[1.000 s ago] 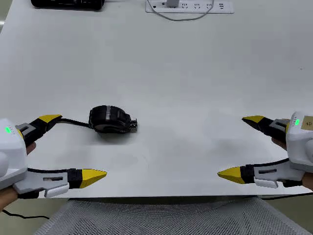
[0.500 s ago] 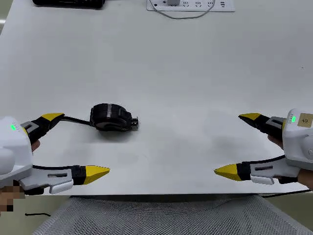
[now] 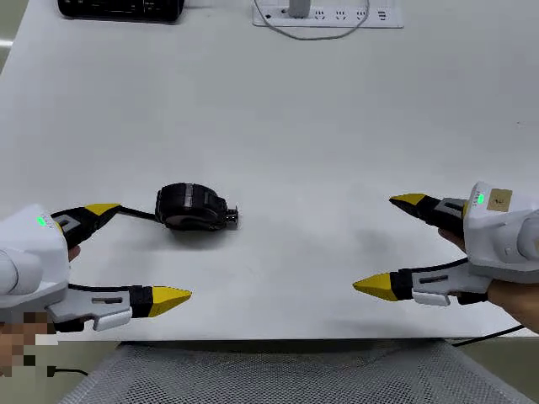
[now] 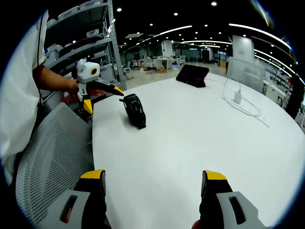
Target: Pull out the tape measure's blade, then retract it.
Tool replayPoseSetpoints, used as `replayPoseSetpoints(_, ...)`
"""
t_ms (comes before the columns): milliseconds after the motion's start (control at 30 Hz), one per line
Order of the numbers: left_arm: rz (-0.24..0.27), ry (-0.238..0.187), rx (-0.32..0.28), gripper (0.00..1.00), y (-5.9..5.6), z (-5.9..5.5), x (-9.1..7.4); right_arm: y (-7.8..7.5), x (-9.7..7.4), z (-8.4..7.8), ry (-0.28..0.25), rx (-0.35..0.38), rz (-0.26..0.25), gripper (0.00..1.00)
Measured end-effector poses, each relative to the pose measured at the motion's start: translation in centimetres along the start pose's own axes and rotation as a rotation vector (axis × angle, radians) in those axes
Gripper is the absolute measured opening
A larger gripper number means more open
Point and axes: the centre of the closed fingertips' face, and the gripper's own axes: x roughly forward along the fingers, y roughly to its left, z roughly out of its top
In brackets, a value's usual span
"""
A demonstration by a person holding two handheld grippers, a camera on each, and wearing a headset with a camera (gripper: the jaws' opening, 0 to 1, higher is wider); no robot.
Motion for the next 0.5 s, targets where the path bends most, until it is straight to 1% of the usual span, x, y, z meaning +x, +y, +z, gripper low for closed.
replayPoseSetpoints(167,-0.018,0.008,0.014,0.97,0.5,0.3,0.8,-0.6,1.3,0.4,-0.006,-0.019,0.012,0.81)
replayPoseSetpoints(233,-0.024,0.017,0.021,0.97,0.7,0.0,1.0,-0.7,1.6,0.7,-0.021,-0.01,0.019,0.81)
replayPoseSetpoints(300,-0.032,0.038,0.034,0.96,0.8,-0.5,1.2,-0.8,1.8,0.9,-0.035,-0.003,0.028,0.8)
replayPoseSetpoints(333,-0.035,0.047,0.037,0.96,1.0,-0.6,1.2,-0.8,2.0,0.9,-0.031,-0.007,0.029,0.8)
replayPoseSetpoints(467,-0.046,0.055,0.04,0.96,1.2,-0.8,1.6,-0.9,2.8,0.4,-0.013,-0.023,0.047,0.8)
replayPoseSetpoints(500,-0.051,0.066,0.05,0.96,1.2,-0.9,1.8,-0.8,3.1,0.2,-0.006,-0.03,0.054,0.79)
